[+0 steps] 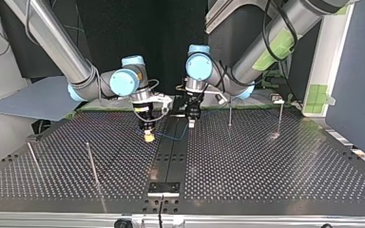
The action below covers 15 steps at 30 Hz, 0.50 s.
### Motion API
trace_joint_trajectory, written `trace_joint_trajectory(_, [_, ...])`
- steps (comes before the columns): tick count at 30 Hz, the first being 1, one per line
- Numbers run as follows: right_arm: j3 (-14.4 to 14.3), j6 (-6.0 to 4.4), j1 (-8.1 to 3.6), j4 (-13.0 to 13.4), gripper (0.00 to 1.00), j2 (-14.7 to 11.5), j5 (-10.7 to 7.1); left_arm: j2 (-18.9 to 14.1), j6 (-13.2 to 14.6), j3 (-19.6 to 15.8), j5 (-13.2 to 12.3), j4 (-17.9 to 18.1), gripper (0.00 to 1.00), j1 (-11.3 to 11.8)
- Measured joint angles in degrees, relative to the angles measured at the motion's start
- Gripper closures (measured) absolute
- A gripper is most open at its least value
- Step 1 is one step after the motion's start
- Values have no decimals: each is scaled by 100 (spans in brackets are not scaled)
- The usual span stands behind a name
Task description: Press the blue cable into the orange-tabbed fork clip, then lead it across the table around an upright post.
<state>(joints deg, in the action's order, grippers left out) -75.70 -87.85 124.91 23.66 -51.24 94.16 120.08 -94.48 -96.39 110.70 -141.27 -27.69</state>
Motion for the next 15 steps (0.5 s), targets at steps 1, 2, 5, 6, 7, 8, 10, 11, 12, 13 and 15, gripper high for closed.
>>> trace_joint_trajectory(1, [0,8,0,-3,100,-28,-1,-19,-7,0,0,-2,100,-2])
trace_joint_trajectory(2, [-1,13,0,-5,100,-52,-1,-37,-13,0,0,-4,100,-5])
trace_joint_trajectory(5, [-1,21,0,-11,100,-146,-2,-89,-29,0,0,-6,100,-12])
trace_joint_trajectory(6, [-1,23,0,-12,100,-176,-2,-106,-35,0,0,-7,100,-15])
trace_joint_trajectory(7, [0,25,0,-12,100,-214,-2,-118,-39,0,0,-7,100,-18])
trace_joint_trajectory(8, [0,26,1,-12,100,-243,-2,-128,-46,0,0,-7,100,-23])
trace_joint_trajectory(10, [0,28,7,-11,100,-300,-2,-141,-67,0,0,-7,100,-30])
trace_joint_trajectory(11, [0,28,10,-11,100,-322,-2,-144,-77,0,0,-7,100,-33])
trace_joint_trajectory(12, [2,28,11,-11,100,-344,-1,-146,-87,0,0,-7,100,-35])
trace_joint_trajectory(13, [2,28,12,-10,100,-371,-1,-149,-94,0,0,-7,100,-38])
trace_joint_trajectory(15, [3,29,14,-10,100,-415,-2,-160,-114,0,0,-7,100,-42])
